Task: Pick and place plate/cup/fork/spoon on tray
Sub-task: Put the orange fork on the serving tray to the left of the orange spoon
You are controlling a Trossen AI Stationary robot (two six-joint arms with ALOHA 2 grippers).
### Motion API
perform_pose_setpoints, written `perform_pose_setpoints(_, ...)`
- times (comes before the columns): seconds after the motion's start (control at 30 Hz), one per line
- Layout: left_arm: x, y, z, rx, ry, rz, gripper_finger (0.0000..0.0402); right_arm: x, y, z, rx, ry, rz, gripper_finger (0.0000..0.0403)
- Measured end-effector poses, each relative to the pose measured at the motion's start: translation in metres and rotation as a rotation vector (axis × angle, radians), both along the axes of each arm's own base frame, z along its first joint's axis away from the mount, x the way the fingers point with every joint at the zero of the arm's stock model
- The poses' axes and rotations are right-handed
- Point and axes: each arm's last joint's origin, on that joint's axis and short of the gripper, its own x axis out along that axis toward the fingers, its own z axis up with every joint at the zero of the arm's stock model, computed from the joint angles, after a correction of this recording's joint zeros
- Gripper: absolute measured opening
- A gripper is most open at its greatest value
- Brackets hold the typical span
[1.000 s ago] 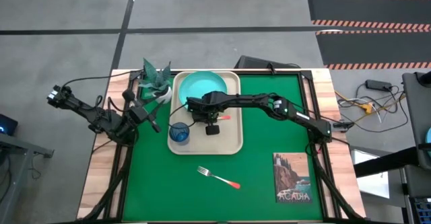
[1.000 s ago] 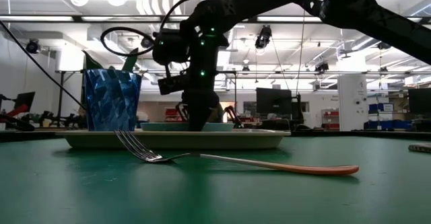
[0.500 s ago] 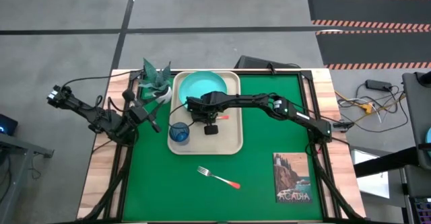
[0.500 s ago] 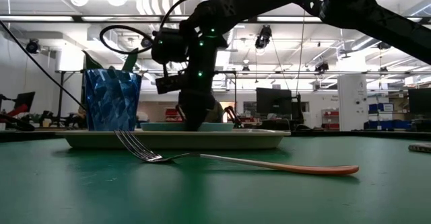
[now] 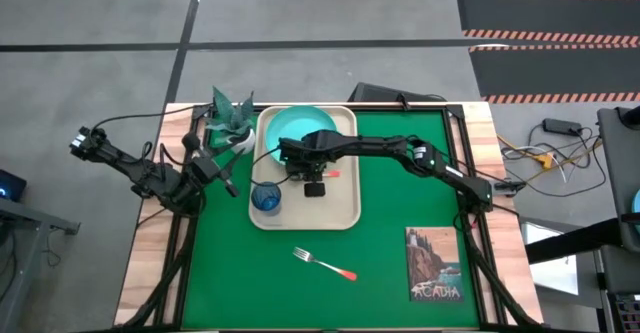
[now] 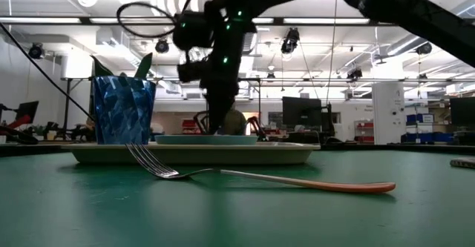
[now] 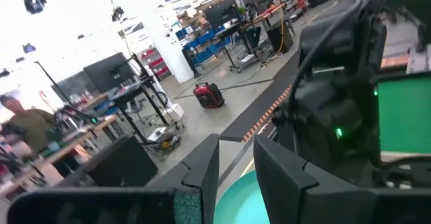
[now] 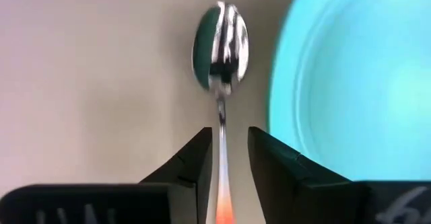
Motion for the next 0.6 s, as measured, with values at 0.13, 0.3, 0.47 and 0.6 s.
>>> perform_pose_setpoints(0.13,0.001,-0.001,0.000,-0.069,-0.062,-0.006,0.0080,-0.012,0.007,0.025,0.012,0.019,-0.014,0.0082)
perform_pose_setpoints(0.3,0.007,-0.005,-0.003,-0.136,-0.104,-0.077,0.0080,-0.027,0.028,0.056,0.013,-0.010,0.030,0.0069)
perform_pose_setpoints(0.47,0.020,-0.013,-0.010,-0.207,-0.124,-0.171,0.0080,-0.043,0.052,0.075,0.001,-0.105,0.091,0.0064)
perform_pose_setpoints(0.6,0.033,-0.021,-0.014,-0.241,-0.137,-0.215,0.0080,-0.060,0.068,0.077,-0.015,-0.229,0.141,0.0064)
